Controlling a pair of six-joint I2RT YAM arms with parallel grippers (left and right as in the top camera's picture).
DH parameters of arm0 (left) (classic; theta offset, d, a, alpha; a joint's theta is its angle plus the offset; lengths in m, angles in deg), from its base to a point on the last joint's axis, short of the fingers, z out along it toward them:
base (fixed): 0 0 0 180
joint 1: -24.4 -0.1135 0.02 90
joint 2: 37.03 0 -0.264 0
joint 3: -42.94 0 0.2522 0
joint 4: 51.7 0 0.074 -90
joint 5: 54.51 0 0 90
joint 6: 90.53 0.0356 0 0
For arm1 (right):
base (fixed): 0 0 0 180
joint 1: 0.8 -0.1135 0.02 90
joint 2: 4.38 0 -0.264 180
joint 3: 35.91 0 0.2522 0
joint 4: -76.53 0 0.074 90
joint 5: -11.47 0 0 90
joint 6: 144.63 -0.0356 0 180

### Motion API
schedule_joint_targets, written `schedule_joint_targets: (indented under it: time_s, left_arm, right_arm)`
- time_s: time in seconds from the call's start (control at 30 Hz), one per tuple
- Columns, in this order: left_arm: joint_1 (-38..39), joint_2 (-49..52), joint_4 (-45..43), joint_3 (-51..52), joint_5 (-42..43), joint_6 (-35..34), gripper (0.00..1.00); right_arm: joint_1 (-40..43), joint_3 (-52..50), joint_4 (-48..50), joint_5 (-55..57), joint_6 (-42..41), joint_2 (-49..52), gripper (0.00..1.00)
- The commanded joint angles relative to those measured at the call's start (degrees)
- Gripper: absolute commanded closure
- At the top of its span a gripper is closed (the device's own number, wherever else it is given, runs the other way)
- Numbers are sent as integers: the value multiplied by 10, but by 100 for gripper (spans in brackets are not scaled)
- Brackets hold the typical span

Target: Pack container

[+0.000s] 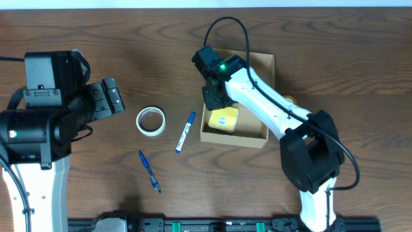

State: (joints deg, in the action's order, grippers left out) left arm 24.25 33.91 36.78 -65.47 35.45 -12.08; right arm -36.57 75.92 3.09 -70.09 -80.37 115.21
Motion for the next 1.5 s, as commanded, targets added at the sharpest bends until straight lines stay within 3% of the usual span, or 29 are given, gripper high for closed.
schedule_joint_targets:
  time_s: [0.0, 0.1, 0.3, 0.87, 1.1, 1.47]
  left_arm:
    - [2, -2, 3, -8, -6, 11, 5]
    - [2, -2, 5, -8, -6, 13, 5]
    - [2, -2, 0, -8, -21, 13, 4]
    - [2, -2, 1, -8, -19, 12, 5]
    - [2, -2, 5, -8, -19, 12, 5]
    - [2, -2, 5, -8, -19, 12, 5]
  right_arm:
    - [-11, -4, 15, 145, -60, -10, 99]
    - [-22, -4, 26, 236, -106, -10, 99]
    - [-61, -4, 29, 241, -111, -10, 99]
    - [-89, -4, -78, 40, -28, -10, 99]
    - [-112, -4, -123, 31, 21, -29, 98]
    - [-134, -4, -133, 8, 24, -105, 99]
